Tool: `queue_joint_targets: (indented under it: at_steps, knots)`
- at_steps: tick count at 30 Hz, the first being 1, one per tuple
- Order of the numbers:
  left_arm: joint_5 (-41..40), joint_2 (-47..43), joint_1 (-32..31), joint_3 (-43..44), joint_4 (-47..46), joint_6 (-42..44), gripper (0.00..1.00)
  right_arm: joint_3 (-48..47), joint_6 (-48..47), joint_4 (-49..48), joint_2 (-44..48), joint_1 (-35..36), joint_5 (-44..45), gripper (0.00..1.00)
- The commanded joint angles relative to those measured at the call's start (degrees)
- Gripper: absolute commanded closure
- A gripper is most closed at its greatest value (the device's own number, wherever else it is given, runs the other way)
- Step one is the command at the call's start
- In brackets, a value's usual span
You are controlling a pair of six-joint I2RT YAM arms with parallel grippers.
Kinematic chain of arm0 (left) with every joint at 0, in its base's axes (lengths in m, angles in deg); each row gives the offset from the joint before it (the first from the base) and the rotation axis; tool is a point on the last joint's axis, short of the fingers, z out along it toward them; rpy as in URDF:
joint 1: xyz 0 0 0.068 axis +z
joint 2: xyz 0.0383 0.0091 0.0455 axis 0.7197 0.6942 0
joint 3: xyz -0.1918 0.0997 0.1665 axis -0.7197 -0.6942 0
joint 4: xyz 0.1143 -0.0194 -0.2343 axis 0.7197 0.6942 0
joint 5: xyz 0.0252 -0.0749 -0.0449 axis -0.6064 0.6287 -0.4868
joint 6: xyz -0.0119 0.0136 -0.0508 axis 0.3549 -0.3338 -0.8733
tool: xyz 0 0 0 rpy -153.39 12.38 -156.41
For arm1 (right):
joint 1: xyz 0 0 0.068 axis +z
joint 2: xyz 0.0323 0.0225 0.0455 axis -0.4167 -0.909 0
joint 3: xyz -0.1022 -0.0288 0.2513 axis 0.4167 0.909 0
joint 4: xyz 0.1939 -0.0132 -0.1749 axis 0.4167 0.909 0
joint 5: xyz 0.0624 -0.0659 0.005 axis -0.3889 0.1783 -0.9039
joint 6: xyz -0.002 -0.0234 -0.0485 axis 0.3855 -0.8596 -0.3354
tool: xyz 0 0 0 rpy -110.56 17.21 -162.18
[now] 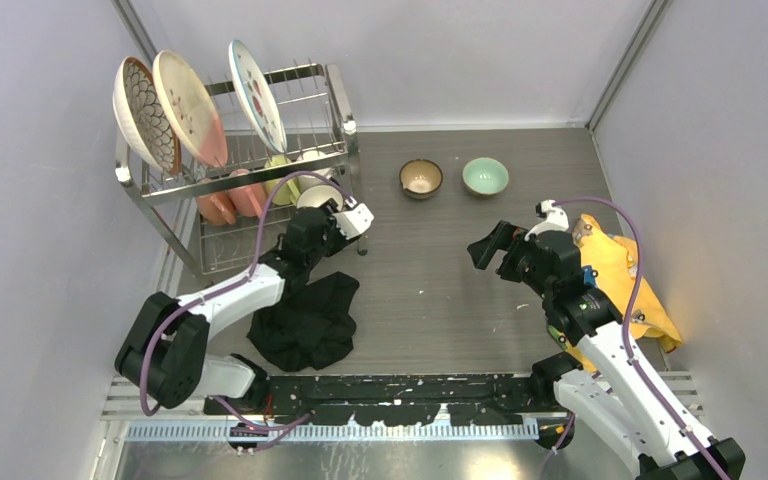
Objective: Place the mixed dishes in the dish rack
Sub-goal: Pick up the bowl from the dish rack.
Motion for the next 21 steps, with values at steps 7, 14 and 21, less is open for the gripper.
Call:
queue_joint_targets:
  at_steps: [7, 14, 21]
  knots:
    - [3.2, 3.4, 1.7, 5.6, 5.1, 2.9, 0.47, 0.0, -1.2, -0.6, 1.6, -0.1, 1.0, 0.0]
    - [3.5, 5.4, 2.2, 5.4, 6.6, 1.4, 0.5, 0.1, -1.2, -0.3, 1.9, -0.1, 1.1, 0.0]
    - [3.3, 4.7, 2.4, 5.9, 8.7, 0.6, 0.62, 0.3, -1.4, 0.1, 2.6, -0.1, 1.7, 0.0]
